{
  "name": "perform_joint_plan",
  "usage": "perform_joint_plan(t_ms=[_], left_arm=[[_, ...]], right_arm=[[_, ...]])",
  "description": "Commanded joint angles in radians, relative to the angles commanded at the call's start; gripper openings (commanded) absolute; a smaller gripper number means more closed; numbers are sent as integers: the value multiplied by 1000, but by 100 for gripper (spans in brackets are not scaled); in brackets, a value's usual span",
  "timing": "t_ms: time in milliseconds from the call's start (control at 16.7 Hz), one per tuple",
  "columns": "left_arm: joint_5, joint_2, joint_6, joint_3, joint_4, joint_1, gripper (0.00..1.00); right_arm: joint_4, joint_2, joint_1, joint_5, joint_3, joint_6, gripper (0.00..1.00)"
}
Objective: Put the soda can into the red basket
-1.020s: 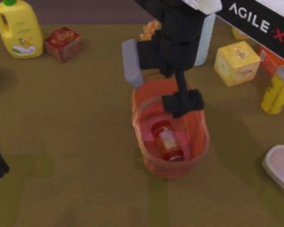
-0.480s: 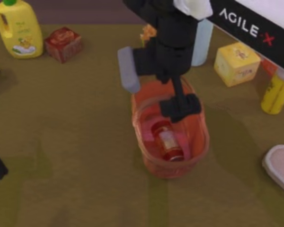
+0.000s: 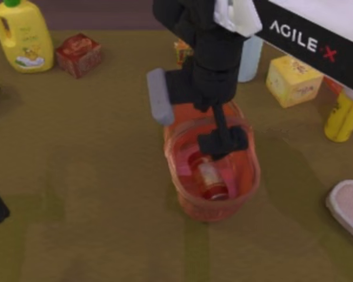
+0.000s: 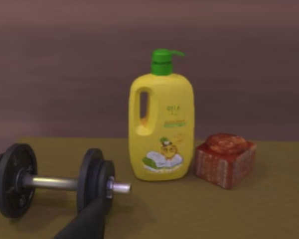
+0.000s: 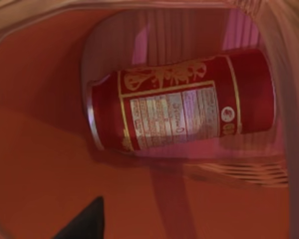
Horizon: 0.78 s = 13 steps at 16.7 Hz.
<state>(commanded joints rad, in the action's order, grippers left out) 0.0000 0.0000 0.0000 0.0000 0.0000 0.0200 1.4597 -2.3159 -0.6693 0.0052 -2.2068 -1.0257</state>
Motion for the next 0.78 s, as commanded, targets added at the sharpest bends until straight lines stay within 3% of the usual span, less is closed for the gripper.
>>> perform_joint_plan(t_ms=[60,780], left_arm=[[0,0,0,0,0,0,100],[0,0,0,0,0,0,100]], right_arm=[[0,0,0,0,0,0,100],[0,0,0,0,0,0,10]])
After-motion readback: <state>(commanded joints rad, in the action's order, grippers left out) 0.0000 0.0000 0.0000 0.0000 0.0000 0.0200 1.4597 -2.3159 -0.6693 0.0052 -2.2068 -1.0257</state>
